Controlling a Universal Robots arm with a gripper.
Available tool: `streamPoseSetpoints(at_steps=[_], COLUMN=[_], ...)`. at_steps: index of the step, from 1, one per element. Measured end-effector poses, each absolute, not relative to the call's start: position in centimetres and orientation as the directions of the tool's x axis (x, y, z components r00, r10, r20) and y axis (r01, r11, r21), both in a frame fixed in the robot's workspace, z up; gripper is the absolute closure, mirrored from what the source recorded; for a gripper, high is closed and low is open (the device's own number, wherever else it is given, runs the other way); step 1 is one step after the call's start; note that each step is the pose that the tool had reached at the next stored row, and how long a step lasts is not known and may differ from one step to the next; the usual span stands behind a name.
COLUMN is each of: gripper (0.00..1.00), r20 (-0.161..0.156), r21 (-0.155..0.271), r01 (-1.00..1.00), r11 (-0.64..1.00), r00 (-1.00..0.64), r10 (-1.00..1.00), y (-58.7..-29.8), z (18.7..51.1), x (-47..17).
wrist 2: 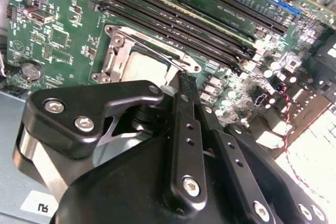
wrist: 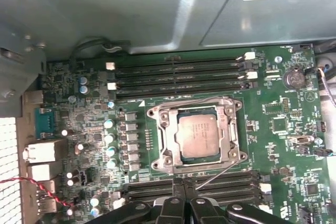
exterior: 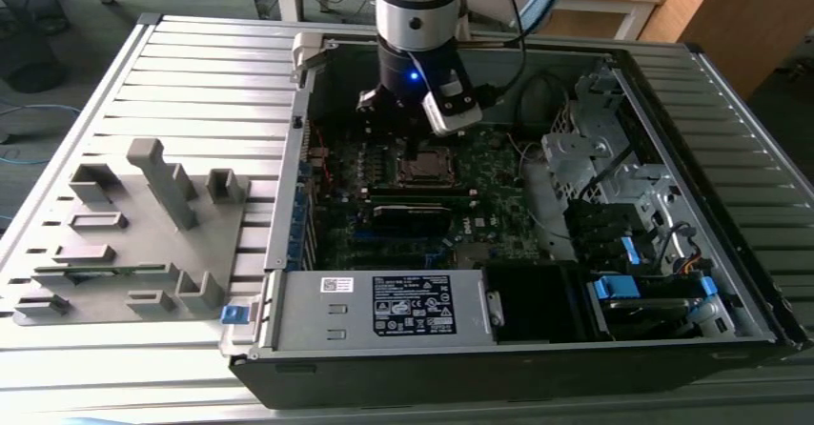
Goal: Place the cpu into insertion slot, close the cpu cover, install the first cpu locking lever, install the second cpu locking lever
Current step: 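Install the second cpu locking lever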
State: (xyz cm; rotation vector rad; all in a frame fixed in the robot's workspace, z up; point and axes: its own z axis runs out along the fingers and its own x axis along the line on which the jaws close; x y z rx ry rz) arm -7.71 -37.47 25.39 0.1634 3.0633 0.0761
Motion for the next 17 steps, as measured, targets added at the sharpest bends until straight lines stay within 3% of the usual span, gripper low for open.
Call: streamPoseSetpoints(at_steps=[17], gripper=[0.9], r20=[-0.07], r21=[0.052], r01=[0.106], r11=[0.993], r00=[-0.991], r10=[0.11], y=[-38.2], z=[23.7], x=[-7.6])
